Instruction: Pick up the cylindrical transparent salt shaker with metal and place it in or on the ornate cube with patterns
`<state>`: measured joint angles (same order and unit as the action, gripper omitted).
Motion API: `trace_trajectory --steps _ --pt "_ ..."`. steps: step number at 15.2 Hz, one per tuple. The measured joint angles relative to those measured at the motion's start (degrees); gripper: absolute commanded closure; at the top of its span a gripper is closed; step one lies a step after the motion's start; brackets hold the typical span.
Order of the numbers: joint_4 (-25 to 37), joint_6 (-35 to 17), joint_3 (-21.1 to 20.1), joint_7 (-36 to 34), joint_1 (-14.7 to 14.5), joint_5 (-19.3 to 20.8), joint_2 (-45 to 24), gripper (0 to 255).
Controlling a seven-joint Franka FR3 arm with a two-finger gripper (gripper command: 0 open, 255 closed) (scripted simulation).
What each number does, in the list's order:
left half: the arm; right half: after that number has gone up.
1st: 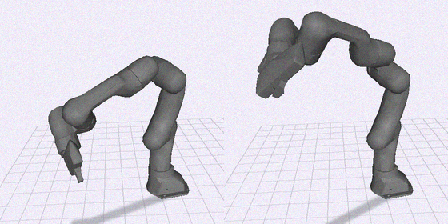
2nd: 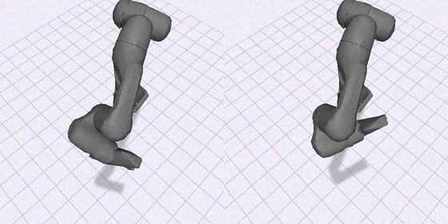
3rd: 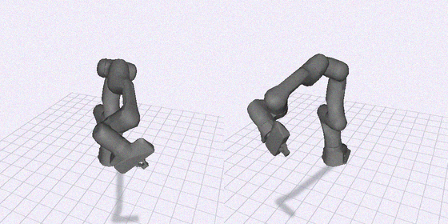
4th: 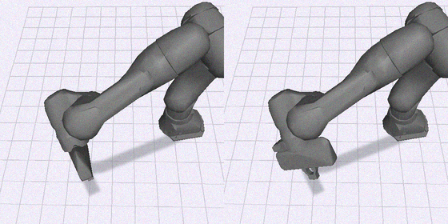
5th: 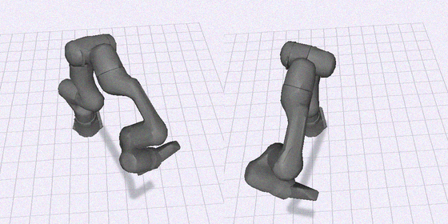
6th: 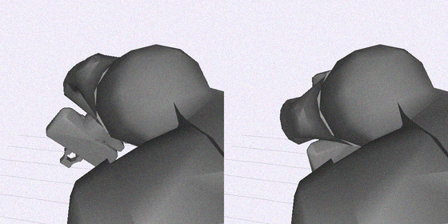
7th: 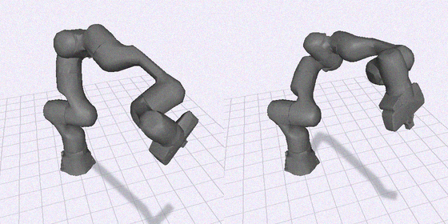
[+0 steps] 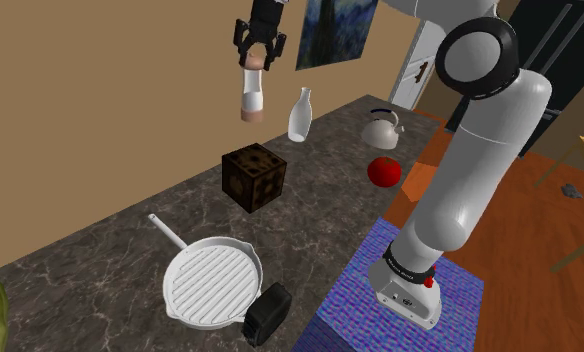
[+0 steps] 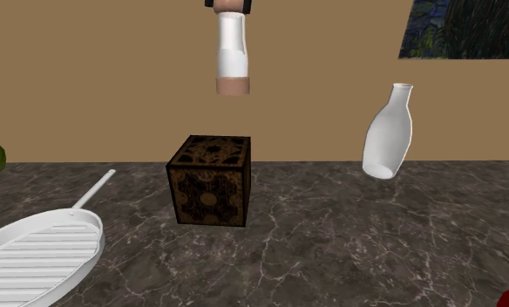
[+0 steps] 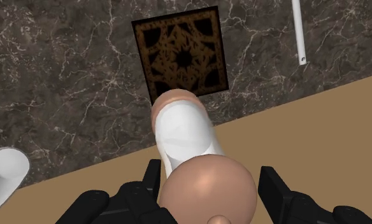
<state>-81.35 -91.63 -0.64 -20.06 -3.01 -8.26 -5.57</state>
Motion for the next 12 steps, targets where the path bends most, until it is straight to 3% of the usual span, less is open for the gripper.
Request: trace_trajectory --steps 7,12 --pt "-9.2 2.3 -2.2 -4.7 -2.2 0.0 12.1 255" --pt "-14.2 -0.4 -2.4 -4.8 -2.3 -0.1 14.4 255"
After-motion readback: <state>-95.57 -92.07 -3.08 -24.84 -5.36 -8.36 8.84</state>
